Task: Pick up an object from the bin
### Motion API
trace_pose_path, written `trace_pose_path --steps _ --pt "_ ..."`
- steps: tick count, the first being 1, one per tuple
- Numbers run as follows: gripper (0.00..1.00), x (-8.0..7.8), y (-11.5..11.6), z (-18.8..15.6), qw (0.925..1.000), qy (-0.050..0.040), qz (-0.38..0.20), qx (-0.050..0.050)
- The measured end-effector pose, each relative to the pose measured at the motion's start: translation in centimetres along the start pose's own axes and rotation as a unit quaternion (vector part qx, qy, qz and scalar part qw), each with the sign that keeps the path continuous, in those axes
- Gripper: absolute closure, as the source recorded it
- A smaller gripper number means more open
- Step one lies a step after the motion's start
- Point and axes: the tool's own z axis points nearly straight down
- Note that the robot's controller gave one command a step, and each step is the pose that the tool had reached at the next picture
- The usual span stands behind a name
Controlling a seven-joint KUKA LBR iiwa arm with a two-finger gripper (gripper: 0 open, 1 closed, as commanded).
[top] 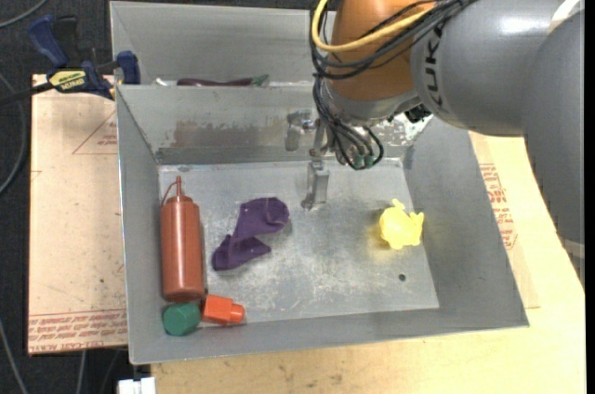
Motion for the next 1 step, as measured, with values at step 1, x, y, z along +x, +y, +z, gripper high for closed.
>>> trace_pose_path --steps 1 --pt "0.00 -1.33 4.69 6.46 0.9987 -0.0009 -0.052 0.000"
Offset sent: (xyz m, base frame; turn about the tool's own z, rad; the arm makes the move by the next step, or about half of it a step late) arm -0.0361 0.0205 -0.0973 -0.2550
